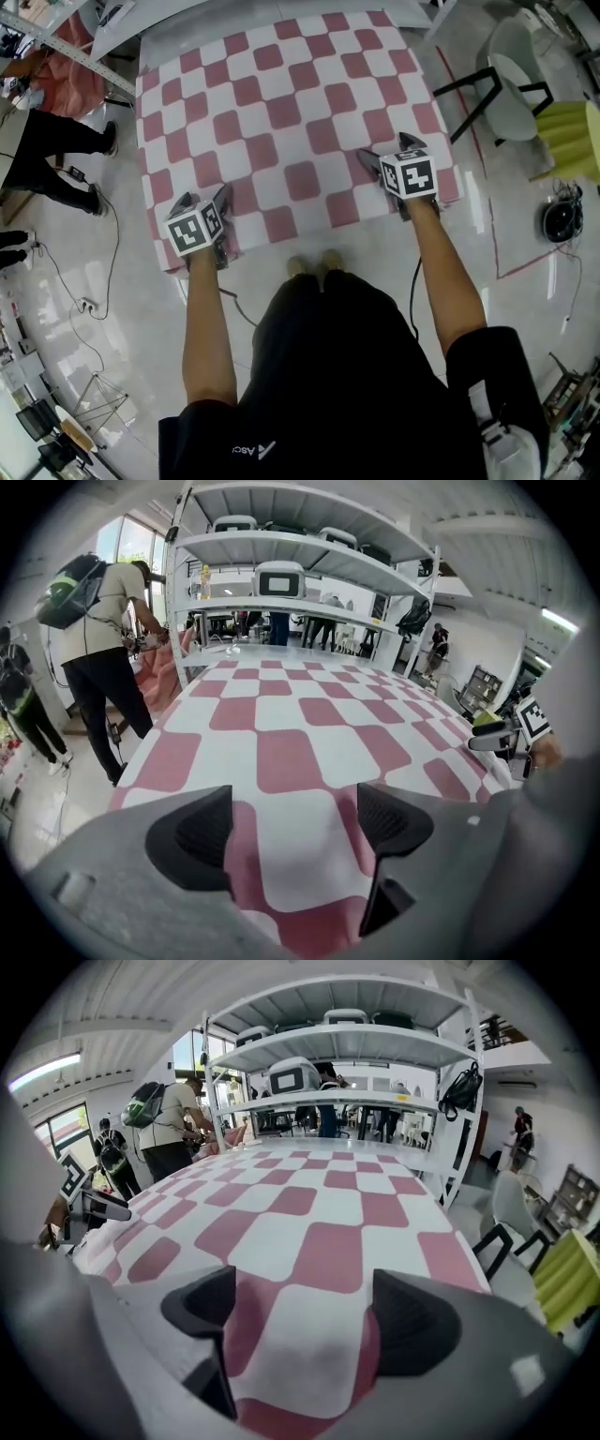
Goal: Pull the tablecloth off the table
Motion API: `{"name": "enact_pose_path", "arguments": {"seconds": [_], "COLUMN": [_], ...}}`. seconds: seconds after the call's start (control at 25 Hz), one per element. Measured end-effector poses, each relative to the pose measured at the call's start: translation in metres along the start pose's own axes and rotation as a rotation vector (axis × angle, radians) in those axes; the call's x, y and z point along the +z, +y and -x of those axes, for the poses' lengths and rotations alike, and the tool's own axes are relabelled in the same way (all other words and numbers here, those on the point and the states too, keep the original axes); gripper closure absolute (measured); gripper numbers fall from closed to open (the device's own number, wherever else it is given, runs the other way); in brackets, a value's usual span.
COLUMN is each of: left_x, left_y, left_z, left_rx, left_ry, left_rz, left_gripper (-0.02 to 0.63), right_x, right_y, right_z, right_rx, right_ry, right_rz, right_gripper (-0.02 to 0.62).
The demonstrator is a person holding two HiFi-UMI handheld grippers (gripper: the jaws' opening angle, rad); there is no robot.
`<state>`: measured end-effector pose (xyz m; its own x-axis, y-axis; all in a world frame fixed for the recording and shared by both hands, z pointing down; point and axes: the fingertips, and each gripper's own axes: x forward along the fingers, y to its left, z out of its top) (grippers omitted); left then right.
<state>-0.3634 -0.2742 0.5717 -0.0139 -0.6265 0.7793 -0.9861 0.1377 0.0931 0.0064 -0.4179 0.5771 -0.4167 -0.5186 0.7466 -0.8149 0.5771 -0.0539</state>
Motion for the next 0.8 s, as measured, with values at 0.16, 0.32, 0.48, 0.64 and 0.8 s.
{"name": "enact_pose_path", "arguments": {"seconds": [0.16,0.32,0.48,0.64,0.8], "left_x": [-0.013,-0.013,-0.013,-0.012,-0.010], "left_y": [0.001,0.001,0.000,-0.004,-0.009], "left_z": [-0.009,-0.012,-0.012,-0.012,-0.010], "left_rx": [-0.010,0.002,0.015,0.012,0.005], "left_ry": [0.079,0.081,0.057,0.045,0.031], "left_rz": [-0.008,-0.029,-0.048,-0.065,-0.086], "left_gripper": [0.197,0.192,0.198,0.236,0.284], "right_x": [-0.009,-0.010,-0.010,-0.009,-0.008], "right_y": [-0.003,-0.002,0.002,0.008,0.018], "right_z": [-0.008,-0.010,-0.011,-0.010,-0.009], "right_rx": [-0.011,-0.023,-0.033,-0.034,-0.032], "right_ry": [0.059,0.066,0.060,0.048,0.042], "right_rz": [-0.016,-0.028,-0.028,-0.023,-0.011], "right_gripper": [0.143,0.143,0.160,0.216,0.292]}}
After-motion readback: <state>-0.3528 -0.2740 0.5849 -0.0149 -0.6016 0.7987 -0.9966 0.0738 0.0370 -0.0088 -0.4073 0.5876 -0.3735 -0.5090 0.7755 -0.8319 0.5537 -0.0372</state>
